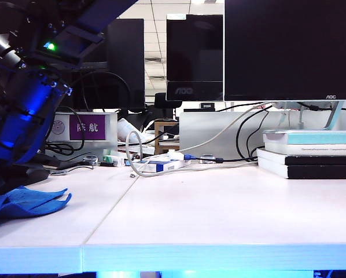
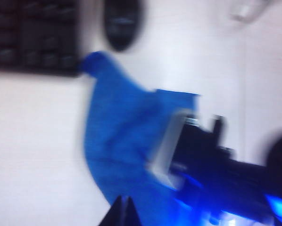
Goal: Wipe the table from right to left using the rag.
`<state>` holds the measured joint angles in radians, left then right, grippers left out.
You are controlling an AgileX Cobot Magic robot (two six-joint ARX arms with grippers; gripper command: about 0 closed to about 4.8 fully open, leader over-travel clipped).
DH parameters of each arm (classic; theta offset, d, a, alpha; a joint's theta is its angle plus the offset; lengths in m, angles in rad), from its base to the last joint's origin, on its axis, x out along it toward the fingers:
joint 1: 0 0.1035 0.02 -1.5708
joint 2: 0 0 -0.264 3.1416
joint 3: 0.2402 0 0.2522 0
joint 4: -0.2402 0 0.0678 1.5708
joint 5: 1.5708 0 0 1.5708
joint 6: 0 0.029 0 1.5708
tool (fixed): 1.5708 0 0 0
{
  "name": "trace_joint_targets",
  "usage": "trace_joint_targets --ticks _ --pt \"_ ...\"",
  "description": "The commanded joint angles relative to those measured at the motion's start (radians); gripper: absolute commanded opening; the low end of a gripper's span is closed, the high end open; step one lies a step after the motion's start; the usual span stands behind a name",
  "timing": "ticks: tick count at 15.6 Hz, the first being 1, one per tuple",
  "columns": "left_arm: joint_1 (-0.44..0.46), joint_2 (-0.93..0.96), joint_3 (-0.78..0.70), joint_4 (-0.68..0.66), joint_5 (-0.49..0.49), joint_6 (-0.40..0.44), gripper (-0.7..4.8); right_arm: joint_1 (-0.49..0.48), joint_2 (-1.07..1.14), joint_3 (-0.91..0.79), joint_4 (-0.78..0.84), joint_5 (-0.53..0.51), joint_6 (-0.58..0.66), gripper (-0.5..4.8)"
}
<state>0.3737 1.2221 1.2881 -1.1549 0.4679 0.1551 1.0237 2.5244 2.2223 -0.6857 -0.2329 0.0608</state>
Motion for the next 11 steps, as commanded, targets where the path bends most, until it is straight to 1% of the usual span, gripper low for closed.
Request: trace_joint_targets --ticks 1,2,4,7,11 --pt "0.027 0.085 -0.062 0.071 0.144 0.036 -0.06 0.004 0.018 -0.010 -0.038 0.002 0.016 -0.01" --pt "0.029 0.132 -0.099 0.112 0.154 0.036 -0.05 0.004 0.018 -0.010 -0.045 0.002 0.018 -0.01" --pt "0.028 0.205 -0.127 0.152 0.183 0.036 -0.05 0.005 0.018 -0.010 -0.039 0.002 0.018 -0.01" --pt "0.026 0.320 -0.134 0.183 0.191 0.055 -0.05 0.007 0.018 -0.010 -0.041 0.002 0.018 -0.01" --pt "0.010 0.423 -0.135 0.238 0.218 0.055 -0.05 0.011 0.018 -0.010 -0.042 -0.002 0.018 -0.01"
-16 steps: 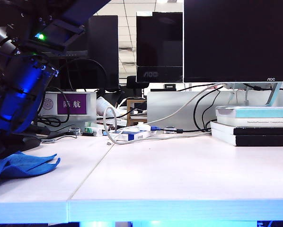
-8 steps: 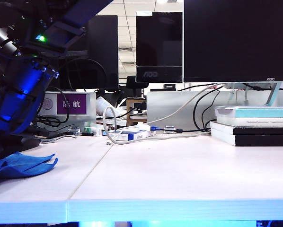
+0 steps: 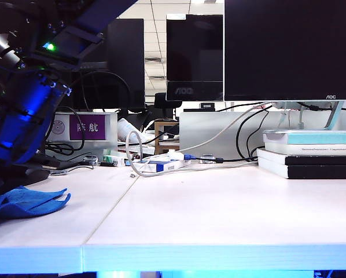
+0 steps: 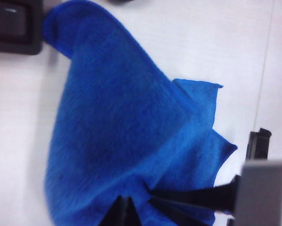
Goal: Wipe the table from right to left using the rag.
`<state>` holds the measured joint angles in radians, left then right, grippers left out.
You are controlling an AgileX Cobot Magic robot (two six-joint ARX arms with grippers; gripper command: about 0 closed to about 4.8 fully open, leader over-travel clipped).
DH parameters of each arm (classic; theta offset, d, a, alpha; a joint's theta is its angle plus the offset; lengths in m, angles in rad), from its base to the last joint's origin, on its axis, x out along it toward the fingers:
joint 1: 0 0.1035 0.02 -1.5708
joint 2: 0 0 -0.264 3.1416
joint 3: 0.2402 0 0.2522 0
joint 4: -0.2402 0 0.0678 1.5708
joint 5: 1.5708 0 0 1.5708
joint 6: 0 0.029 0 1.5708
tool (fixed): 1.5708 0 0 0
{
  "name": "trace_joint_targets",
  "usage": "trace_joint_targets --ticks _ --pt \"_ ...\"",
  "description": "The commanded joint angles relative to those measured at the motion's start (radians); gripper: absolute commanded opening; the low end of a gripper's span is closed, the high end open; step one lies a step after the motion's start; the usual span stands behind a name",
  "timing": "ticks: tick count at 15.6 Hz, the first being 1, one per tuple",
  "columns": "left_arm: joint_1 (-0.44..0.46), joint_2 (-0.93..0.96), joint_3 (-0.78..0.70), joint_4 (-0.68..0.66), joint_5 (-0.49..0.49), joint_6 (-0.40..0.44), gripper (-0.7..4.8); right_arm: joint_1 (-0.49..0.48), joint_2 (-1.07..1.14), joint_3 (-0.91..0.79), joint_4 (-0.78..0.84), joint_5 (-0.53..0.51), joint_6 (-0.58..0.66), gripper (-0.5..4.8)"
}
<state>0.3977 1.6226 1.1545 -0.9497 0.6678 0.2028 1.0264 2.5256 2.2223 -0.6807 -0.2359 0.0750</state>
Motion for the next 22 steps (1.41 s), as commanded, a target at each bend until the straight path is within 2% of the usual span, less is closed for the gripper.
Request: trace_joint_targets --ticks 1,5,8,12,14,16,17,20,22 --pt "-0.030 0.034 -0.007 0.063 0.027 0.007 -0.06 0.008 0.017 -0.010 -0.047 -0.010 0.004 -0.01" --pt "-0.086 0.103 -0.009 0.127 0.024 0.007 -0.05 0.008 0.017 -0.010 -0.047 -0.010 0.003 -0.01" --pt "-0.086 0.175 -0.009 0.145 0.024 0.007 -0.05 0.008 0.017 -0.010 -0.047 -0.010 0.003 -0.01" --pt "-0.100 0.258 -0.010 0.146 -0.102 0.011 -0.05 0.008 0.017 -0.010 -0.043 -0.010 0.003 -0.01" --pt "-0.104 0.258 -0.010 0.148 -0.134 0.019 -0.05 0.008 0.016 -0.010 -0.042 -0.010 0.003 0.02" --pt "-0.119 0.258 -0.010 0.150 -0.205 0.019 -0.05 0.006 -0.003 -0.010 -0.046 -0.029 0.004 1.68" --pt "-0.124 0.258 -0.010 0.151 -0.233 0.019 -0.05 0.002 -0.026 -0.010 -0.048 -0.029 0.004 2.12" --pt "-0.131 0.258 -0.010 0.162 -0.247 0.018 -0.05 -0.010 -0.137 -0.010 -0.048 -0.029 0.003 2.11" --pt "-0.131 0.258 -0.010 0.180 -0.291 0.018 -0.05 -0.026 -0.237 -0.010 -0.040 -0.024 0.003 2.10"
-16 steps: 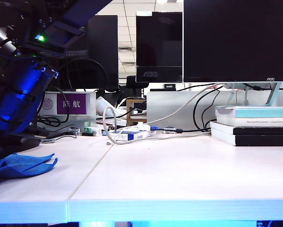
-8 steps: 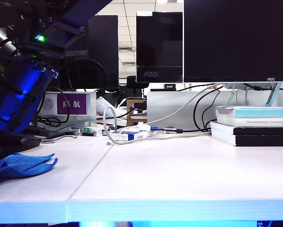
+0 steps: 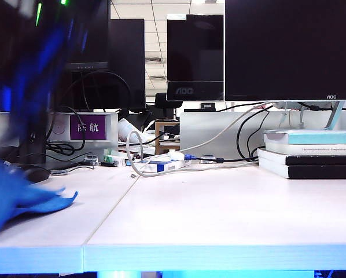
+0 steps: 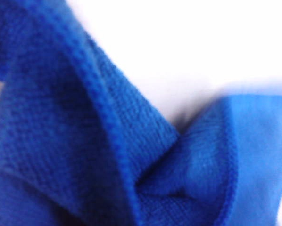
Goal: Wipe the table from right to left using the rag.
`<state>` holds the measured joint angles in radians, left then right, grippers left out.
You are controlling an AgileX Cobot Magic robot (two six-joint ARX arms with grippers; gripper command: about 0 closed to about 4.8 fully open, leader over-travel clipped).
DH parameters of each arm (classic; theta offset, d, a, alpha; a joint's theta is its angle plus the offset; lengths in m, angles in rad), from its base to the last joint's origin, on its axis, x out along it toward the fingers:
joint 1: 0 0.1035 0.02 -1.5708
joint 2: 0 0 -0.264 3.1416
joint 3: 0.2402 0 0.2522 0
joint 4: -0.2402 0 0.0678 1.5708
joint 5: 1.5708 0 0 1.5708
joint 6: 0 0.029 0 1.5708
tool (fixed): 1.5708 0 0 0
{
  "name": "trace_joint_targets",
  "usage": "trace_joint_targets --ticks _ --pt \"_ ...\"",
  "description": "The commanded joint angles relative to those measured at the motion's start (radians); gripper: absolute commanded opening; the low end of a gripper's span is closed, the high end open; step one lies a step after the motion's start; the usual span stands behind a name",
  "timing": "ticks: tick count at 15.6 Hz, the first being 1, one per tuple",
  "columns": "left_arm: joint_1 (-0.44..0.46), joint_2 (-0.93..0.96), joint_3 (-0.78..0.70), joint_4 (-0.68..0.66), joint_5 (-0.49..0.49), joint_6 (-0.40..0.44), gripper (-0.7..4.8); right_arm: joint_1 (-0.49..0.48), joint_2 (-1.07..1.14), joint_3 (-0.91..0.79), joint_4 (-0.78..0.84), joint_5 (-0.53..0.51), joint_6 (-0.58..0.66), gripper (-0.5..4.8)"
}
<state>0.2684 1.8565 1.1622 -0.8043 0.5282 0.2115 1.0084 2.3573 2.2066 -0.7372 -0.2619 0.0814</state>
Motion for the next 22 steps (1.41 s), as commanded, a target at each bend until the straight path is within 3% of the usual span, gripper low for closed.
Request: trace_joint_targets --ticks 1,2,3,5,9,12,15,16,17,22 --pt "-0.002 0.024 -0.018 0.042 -0.151 0.009 -0.05 -0.014 -0.106 0.006 0.029 0.014 -0.003 2.07" --pt "-0.002 0.024 -0.018 0.045 -0.150 0.010 -0.05 -0.026 -0.142 0.006 0.039 0.028 -0.003 2.06" --pt "-0.002 0.024 -0.017 0.046 -0.142 0.009 -0.05 -0.038 -0.181 0.006 0.056 0.057 -0.003 1.74" --pt "-0.017 0.004 -0.015 0.040 -0.128 0.010 -0.05 -0.062 -0.243 0.006 0.082 0.087 -0.003 0.32" --pt "-0.090 -0.092 0.040 0.028 -0.077 0.008 -0.05 -0.085 -0.303 0.006 0.119 0.132 -0.006 0.30" --pt "-0.139 -0.122 0.160 0.013 -0.084 -0.078 -0.06 -0.090 -0.314 0.006 0.115 0.134 -0.007 0.30" --pt "-0.176 -0.122 0.235 0.005 -0.082 -0.092 -0.05 -0.093 -0.325 0.006 0.117 0.134 -0.011 0.30" --pt "-0.189 -0.122 0.259 -0.014 -0.077 -0.089 0.33 -0.101 -0.330 0.006 0.117 0.135 -0.015 0.30" --pt "-0.194 -0.122 0.279 -0.032 -0.079 -0.090 0.33 -0.107 -0.336 0.006 0.116 0.138 -0.026 0.30" --pt "-0.246 -0.209 0.380 -0.042 -0.087 -0.093 -0.06 -0.150 -0.394 0.006 0.122 0.227 -0.033 0.30"
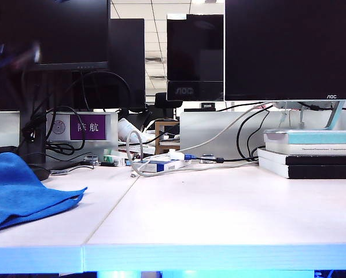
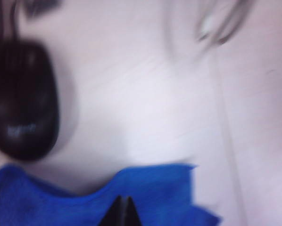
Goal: Wipe the table from right to left using the rag.
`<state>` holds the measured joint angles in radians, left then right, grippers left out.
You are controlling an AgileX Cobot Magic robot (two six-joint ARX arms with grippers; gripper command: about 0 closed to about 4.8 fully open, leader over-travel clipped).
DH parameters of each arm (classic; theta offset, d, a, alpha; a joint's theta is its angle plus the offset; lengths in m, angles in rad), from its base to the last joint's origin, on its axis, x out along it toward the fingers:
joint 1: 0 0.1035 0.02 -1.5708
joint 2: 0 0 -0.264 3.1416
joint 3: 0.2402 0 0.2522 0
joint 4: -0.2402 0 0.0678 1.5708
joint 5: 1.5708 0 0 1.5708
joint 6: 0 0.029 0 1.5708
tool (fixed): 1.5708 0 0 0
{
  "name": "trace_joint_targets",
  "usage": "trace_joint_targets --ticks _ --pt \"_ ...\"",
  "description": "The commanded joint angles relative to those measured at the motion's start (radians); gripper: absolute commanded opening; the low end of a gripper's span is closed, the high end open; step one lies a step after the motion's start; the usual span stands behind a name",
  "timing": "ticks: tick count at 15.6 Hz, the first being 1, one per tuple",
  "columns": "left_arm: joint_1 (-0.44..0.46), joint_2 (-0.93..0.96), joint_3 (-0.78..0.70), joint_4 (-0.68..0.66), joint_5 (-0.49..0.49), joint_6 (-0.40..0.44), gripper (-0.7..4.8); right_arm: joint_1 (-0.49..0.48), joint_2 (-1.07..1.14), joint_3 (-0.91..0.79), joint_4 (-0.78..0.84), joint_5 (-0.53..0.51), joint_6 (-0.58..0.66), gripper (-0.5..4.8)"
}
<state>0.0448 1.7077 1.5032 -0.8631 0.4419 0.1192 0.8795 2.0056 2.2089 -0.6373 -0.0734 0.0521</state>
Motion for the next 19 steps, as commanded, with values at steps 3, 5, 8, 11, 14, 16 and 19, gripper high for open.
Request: trace_joint_targets --ticks 3,5,8,11,14,16,19 --pt "-0.086 -0.162 0.097 0.089 -0.005 -0.086 -0.06 -0.063 -0.127 0.003 -0.002 0.051 -0.003 0.14" --pt "-0.165 -0.257 0.104 0.159 -0.098 -0.093 -0.06 -0.090 -0.190 0.003 -0.025 0.065 -0.003 -0.06" --pt "-0.301 -0.417 0.104 0.198 -0.255 -0.093 -0.06 -0.131 -0.273 0.003 -0.138 0.081 -0.015 -0.06" --pt "-0.462 -0.577 0.102 0.194 -0.351 -0.045 -0.06 -0.146 -0.318 0.002 -0.257 0.081 -0.057 -0.06" --pt "-0.545 -0.701 0.101 0.115 -0.397 0.010 -0.06 -0.142 -0.342 0.002 -0.343 0.079 -0.057 -0.06" --pt "-0.545 -0.799 0.073 0.046 -0.418 0.014 -0.06 -0.141 -0.355 0.002 -0.400 0.080 -0.057 -0.06" --pt "-0.545 -1.028 -0.085 0.035 -0.528 -0.007 -0.06 -0.142 -0.410 0.001 -0.532 0.126 -0.104 -0.06"
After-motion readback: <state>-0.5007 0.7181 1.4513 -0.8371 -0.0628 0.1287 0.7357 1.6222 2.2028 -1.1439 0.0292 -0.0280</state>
